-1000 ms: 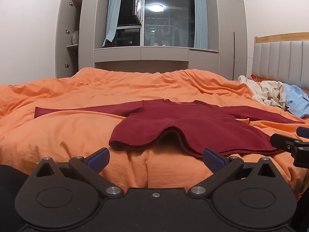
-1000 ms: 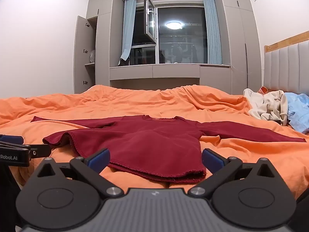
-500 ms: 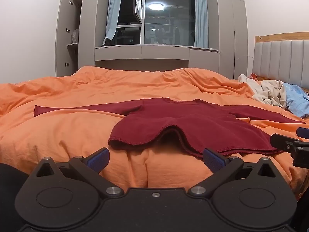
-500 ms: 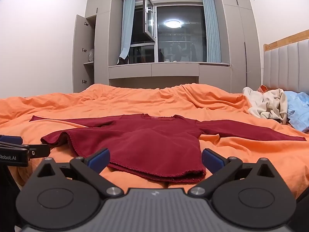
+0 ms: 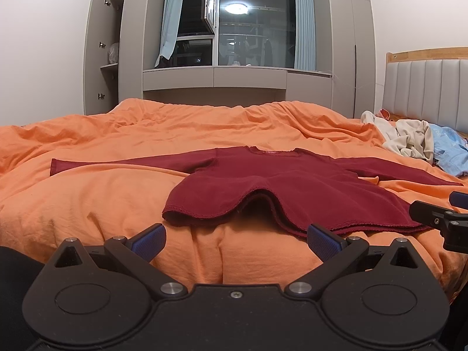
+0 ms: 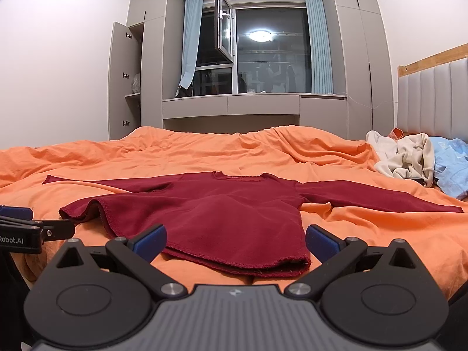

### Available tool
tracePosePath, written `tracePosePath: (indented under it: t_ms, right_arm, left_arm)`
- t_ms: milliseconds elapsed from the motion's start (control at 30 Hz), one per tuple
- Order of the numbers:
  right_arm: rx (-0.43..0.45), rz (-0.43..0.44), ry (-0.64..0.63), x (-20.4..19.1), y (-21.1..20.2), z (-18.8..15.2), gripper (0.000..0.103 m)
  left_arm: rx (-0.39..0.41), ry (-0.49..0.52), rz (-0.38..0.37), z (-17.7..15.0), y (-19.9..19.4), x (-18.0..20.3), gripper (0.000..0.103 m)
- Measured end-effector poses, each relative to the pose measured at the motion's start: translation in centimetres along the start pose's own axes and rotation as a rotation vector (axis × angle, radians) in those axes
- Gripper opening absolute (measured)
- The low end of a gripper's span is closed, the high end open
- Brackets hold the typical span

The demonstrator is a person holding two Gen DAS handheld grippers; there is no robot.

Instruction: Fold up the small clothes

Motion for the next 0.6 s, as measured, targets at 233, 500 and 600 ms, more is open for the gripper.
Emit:
tracePosePath:
  t_ms: [233,500,600]
  right_arm:
    - [0.0,-0.001,0.001,-0.01,0.03,0.0,0.103]
    - [-0.001,-0.001,0.001,-0.02,0.04,0.0,0.103]
    - [-0.001,-0.001,0.0,-0.02,0.05,0.0,0.103]
  left_arm:
    - [-0.002,-0.001,0.001,0.09,-0.02,0.03,0.103]
    - [-0.004,-0.001,0.0,0.04,0.03,0.02,0.103]
    - [-0.005,-0.001,0.0,0.11,0.0,0.04,0.102]
Point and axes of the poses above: each gripper's, at about its wrist camera, not at the fingertips, and y roughly the way its jaws point, x to its right, z to its top, the point moved 4 cm from there along y, roughly the way its jaws point, and after that the axes turned 8 degrees about -x, right-handed, at the moved point
